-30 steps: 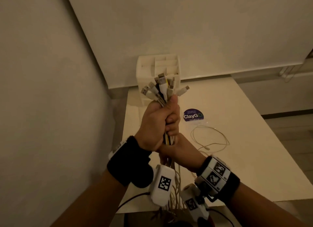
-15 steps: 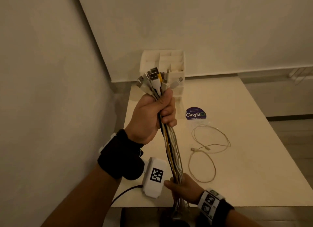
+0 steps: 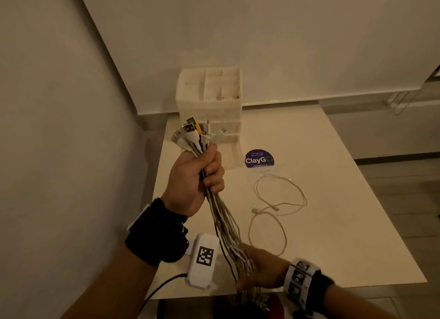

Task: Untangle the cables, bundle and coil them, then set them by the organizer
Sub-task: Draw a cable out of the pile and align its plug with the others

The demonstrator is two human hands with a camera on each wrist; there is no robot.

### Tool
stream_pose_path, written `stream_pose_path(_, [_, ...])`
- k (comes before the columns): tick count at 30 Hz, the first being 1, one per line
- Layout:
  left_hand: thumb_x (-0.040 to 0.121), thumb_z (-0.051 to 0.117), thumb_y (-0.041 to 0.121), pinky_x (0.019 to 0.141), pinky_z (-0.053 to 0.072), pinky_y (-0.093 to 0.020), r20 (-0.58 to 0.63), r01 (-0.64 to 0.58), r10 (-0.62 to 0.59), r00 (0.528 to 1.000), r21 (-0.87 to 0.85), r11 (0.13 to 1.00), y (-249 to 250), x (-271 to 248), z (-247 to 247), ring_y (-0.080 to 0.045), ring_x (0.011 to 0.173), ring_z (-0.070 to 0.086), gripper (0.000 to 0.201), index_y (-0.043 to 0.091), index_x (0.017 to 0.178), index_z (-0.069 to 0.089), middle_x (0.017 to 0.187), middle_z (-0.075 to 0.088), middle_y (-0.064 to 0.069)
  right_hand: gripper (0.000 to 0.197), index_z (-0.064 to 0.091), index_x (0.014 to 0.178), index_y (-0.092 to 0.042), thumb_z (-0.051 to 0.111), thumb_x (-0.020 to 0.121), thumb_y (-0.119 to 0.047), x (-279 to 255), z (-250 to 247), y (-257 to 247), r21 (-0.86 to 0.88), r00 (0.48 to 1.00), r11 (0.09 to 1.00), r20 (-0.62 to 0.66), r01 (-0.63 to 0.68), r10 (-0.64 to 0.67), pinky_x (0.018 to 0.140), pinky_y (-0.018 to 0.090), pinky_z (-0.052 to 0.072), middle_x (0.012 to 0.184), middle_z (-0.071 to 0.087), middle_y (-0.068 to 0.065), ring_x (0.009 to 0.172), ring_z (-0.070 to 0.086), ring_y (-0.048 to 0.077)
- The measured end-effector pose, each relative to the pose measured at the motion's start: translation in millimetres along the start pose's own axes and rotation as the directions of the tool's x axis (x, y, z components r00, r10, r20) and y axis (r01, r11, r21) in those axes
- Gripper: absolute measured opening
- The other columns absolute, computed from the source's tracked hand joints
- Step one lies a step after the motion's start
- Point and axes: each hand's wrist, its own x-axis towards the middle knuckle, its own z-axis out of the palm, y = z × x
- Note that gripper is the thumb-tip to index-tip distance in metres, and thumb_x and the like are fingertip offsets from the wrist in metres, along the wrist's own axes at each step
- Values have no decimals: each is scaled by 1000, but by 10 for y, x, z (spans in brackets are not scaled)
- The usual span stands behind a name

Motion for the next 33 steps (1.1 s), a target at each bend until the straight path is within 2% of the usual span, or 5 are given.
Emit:
stream_pose_path(4, [93, 46, 24, 44, 30, -24, -48, 2, -4, 999, -43, 999, -83, 3, -29, -9, 43, 28, 16, 13, 81, 44, 60, 33, 3, 74, 31, 144, -31, 65, 83, -8, -30, -618, 319, -239, 970, 940, -73, -244, 233, 96, 28, 45, 139, 45, -3, 118, 49, 16])
stream_pose_path(9, [93, 44, 25, 50, 42, -29, -117, -3, -6, 993, -76, 997, -192, 18, -53, -15, 49, 44, 17, 12, 89, 54, 64, 46, 0, 42, 37, 137, -14, 45, 96, -17, 349, -896, 674, -375, 830, 800, -498, -469, 253, 99, 41, 44, 138, 38, 8, 123, 47, 30])
stream_pose_path(18, [91, 49, 26, 41, 24, -22, -258, 89, -96, 961, -39, 995, -331, 81, -64, -8, 42, 23, 17, 15, 80, 42, 59, 29, 3, 22, 52, 111, -6, 41, 97, -19, 234, -803, 694, -113, 809, 842, -369, -527, 457, 76, 27, 49, 113, 62, 13, 110, 60, 30])
stream_pose_path(23, [101, 42, 20, 43, 23, -23, -374, 161, -148, 916, 5, 987, -402, 238, -19, -8, 43, 22, 30, 18, 71, 38, 59, 27, 3, 8, 52, 85, 0, 50, 93, 0, -404, -1329, 224, 807, 852, 560, -149, -188, 501, 54, 37, 48, 55, 49, 14, 47, 48, 26])
stream_pose_path(33, [88, 48, 18, 50, 23, -27, -315, 278, -284, 906, -64, 958, -474, 454, 164, -12, 51, 21, 10, 18, 80, 43, 63, 30, 2, 9, 53, 81, -9, 55, 90, -11, -905, -1430, -1249, 853, 870, 265, -486, 450, 85, 46, 28, 47, 63, 50, 5, 47, 43, 15])
